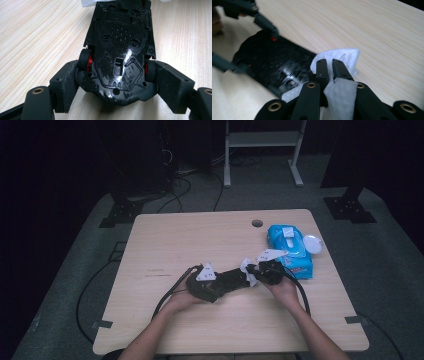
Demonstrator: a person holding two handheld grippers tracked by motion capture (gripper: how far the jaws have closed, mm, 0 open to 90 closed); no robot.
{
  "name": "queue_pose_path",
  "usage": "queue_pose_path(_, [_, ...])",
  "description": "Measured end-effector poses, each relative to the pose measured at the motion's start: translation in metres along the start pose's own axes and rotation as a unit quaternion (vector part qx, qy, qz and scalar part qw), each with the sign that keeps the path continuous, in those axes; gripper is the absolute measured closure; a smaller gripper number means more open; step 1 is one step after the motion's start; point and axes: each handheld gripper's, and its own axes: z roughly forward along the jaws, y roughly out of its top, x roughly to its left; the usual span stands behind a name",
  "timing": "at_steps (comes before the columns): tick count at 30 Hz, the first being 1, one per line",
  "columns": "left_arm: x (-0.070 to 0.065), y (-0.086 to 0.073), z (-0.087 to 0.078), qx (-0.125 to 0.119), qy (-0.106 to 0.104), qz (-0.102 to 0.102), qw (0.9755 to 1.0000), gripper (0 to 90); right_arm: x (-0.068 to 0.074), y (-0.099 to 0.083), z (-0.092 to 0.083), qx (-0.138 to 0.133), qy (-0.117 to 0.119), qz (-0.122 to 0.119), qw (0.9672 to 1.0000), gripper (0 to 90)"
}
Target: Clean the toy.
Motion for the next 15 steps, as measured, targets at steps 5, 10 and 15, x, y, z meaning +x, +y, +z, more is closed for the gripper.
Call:
queue_pose_path(5, [0.0, 0.0, 0.0, 0.001, 0.001, 0.002, 1.0, 23.8, 0.01, -0.008, -0.009, 0.013, 0.012, -0.016, 0.9997, 83.0])
queue_pose_path(10, [0.0, 0.0, 0.0, 0.002, 0.0, 0.002, 1.0, 23.8, 0.016, -0.018, -0.021, 0.021, 0.018, -0.022, 0.9994, 83.0])
queue_pose_path(15, [-0.001, 0.001, 0.001, 0.002, 0.004, 0.005, 1.0, 23.9, 0.015, -0.02, -0.024, 0.028, 0.022, -0.022, 0.9991, 83.0])
